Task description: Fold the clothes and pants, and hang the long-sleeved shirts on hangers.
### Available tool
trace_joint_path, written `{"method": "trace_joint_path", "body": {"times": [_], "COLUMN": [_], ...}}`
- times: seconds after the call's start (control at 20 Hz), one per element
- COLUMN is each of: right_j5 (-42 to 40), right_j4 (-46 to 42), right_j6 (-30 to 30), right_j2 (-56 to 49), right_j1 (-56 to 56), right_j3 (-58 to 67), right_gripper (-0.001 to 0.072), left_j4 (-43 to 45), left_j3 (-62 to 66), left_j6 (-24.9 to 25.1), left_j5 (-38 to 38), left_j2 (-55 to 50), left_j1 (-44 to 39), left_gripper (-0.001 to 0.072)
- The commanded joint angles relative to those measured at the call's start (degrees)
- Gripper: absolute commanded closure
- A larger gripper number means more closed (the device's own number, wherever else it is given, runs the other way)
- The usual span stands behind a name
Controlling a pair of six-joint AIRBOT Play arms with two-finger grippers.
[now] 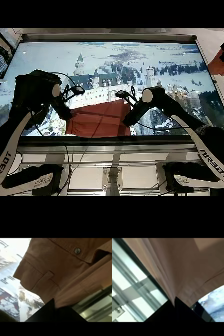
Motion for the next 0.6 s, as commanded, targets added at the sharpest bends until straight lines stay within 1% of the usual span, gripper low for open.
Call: {"method": "trace_joint_path", "body": {"times": [0.0, 0.05, 0.1, 0.15, 0.2, 0.25, 0.3, 0.35, 0.4, 0.45, 0.5, 0.55], "right_j5": [3.4, 4.8, 6.4, 7.8, 9.0, 10.2, 11.5, 12.8, 13.8, 14.5, 14.4, 14.1], "right_j4": [2.4, 2.4, 2.4, 2.6, 3.2, 4.0, 4.5, 5.0, 5.0, 4.9, 4.9, 5.0], "right_j6": [0.3, 0.3, 0.3, 0.3, 0.2, 0.1, 0.0, 0.0, 0.0, -0.1, -0.8, -1.4], "right_j2": [0.0, 0.0, 0.0, 0.0, 0.0, 0.0, 0.0, 0.0, 0.1, 0.1, 0.3, 0.4], "right_j1": [0.2, 0.2, 0.2, 0.2, 0.2, 0.2, 0.2, 0.2, 0.2, 0.0, -0.4, -1.2], "right_j3": [-0.2, -0.2, -0.1, -0.1, -0.1, -0.1, -0.1, 0.2, 0.8, 1.7, 2.8, 4.2], "right_gripper": [0.0699, 0.0675, 0.0566, 0.0459, 0.0421, 0.0363, 0.0315, 0.0275, 0.0255, 0.0253, 0.0201, 0.0067], "left_j4": [-3.2, -4.1, -4.5, -5.0, -5.5, -6.2, -7.3, -8.7, -9.1, -9.1, -9.1, -9.1], "left_j3": [-0.2, -0.2, -0.2, -0.2, -0.2, -0.1, -0.1, -0.1, -0.1, -0.1, -0.1, -0.1], "left_j6": [1.0, 0.9, 1.0, 1.0, 1.6, 2.5, 2.8, 2.9, 2.9, 2.8, 2.8, 2.8], "left_j5": [-3.6, -4.1, -5.2, -6.5, -8.4, -10.8, -12.4, -13.6, -14.3, -14.7, -14.8, -14.7], "left_j2": [0.0, 0.0, 0.0, 0.0, 0.0, 0.0, 0.0, 0.0, 0.0, 0.1, 0.2, 0.3], "left_j1": [0.0, 0.0, 0.0, 0.0, 0.0, 0.0, 0.0, 0.0, 0.0, 0.0, 0.1, 0.5], "left_gripper": [0.0659, 0.0529, 0.0476, 0.0476, 0.0456, 0.0386, 0.0347, 0.0347, 0.0347, 0.0346, 0.0347, 0.0347]}}
